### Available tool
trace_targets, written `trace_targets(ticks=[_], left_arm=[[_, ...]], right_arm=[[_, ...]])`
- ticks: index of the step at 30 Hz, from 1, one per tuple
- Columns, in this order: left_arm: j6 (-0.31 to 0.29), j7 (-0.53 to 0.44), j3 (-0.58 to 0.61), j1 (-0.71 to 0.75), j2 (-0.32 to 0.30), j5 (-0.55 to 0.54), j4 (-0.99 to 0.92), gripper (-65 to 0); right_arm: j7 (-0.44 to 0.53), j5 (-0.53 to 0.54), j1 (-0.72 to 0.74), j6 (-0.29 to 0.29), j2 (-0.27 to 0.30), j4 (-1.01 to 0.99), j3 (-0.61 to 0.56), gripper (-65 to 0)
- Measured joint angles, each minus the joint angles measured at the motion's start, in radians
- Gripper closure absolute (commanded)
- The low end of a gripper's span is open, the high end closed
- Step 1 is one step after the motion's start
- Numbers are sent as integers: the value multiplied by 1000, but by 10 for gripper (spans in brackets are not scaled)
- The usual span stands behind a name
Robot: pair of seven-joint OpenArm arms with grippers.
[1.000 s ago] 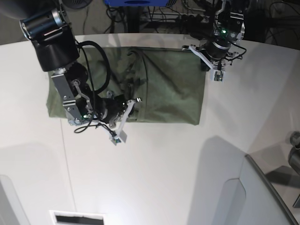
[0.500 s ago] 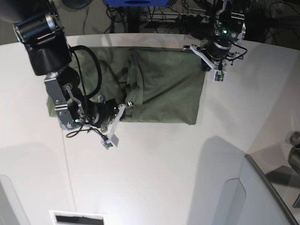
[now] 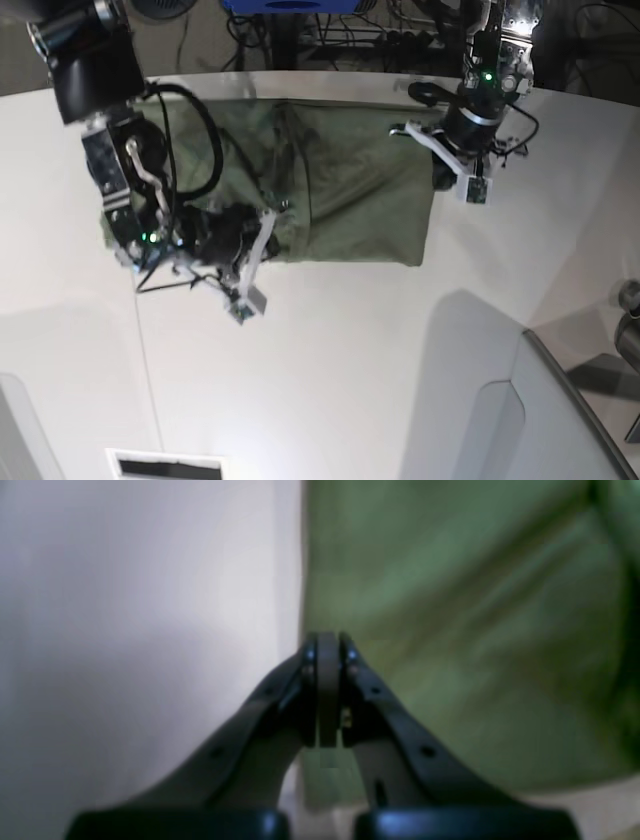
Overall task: Layout the t-shirt on the table in an organized manner, then fold the t-shirt properly
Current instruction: 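Smooth the folded layer with the right gripper and withdraw it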
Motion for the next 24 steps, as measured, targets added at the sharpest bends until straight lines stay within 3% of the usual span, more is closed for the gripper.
trace_targets(ticks=[8,11,16,21,24], left_arm=[[-3,-1,4,-112,49,11,-145,0],[0,-2,5,-118,50,13,-223,0],[2,5,-1,-117,32,10,-257,0],[-6,2,-45,-91,28,-6,-143,0],[-1,3,-116,-66,26,-3,-101,0]], right_arm=[[10,1,-124,0,-23,-46,3,0],[73,3,-121,3,-26,-121,4,0],[99,4,-129,-1,17,-175,4,0],[95,6,-187,5,44,65,25,0],[18,17,-218,16,33,194,165,0]])
